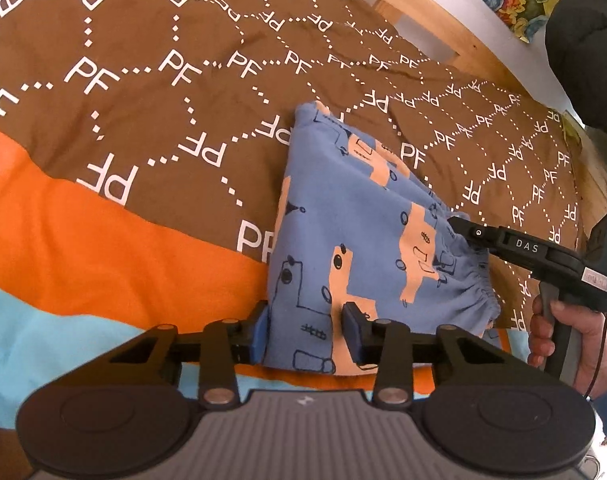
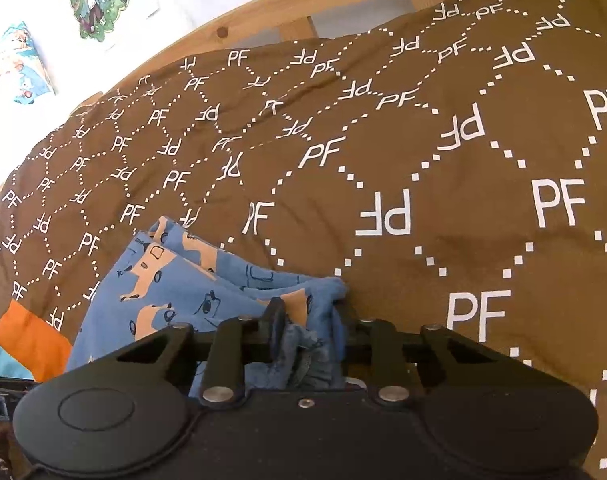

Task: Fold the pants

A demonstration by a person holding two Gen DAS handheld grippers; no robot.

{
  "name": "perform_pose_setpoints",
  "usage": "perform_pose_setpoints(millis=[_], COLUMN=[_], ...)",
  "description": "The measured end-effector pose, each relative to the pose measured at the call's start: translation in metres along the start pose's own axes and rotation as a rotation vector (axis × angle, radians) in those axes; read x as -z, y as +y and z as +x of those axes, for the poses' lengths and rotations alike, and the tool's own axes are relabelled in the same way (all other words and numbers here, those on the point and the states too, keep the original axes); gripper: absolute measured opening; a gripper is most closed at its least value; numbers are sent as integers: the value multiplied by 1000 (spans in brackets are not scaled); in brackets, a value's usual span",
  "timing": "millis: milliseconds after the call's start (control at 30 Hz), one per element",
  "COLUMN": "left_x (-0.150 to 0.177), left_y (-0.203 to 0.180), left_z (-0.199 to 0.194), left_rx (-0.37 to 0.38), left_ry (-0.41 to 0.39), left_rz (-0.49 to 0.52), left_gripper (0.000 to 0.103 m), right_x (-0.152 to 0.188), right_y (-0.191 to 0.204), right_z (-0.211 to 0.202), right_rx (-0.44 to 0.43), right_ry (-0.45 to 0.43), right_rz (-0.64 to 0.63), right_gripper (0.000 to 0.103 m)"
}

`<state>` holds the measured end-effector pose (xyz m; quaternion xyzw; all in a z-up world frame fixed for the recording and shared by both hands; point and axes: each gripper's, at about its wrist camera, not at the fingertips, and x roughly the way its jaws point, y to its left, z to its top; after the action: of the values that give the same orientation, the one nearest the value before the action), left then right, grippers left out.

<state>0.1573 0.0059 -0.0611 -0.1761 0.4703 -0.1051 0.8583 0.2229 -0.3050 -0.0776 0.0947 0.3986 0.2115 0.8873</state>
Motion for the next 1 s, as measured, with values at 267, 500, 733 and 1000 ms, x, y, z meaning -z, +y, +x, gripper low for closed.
perform_pose_setpoints(millis=[267, 500, 733, 1000], left_x=[0, 0, 0, 1], left_y=[-3, -13, -16, -29], left_z=[0, -5, -12, -27], left_rx=[-5, -35, -35, -49], left_ry=[-2, -26, -50, -112], left_rz=[17, 75, 70, 105], left_gripper=[33, 19, 16, 15], right_x=[10, 16, 16, 15], right_y=[16, 46, 61, 76], right_z=[-6, -20, -38, -54], right_rx=[67, 149, 158, 163], right_ry=[-63, -150, -214, -266], right_rz=[-73, -245, -320, -376], right_gripper=[14, 11, 11, 10])
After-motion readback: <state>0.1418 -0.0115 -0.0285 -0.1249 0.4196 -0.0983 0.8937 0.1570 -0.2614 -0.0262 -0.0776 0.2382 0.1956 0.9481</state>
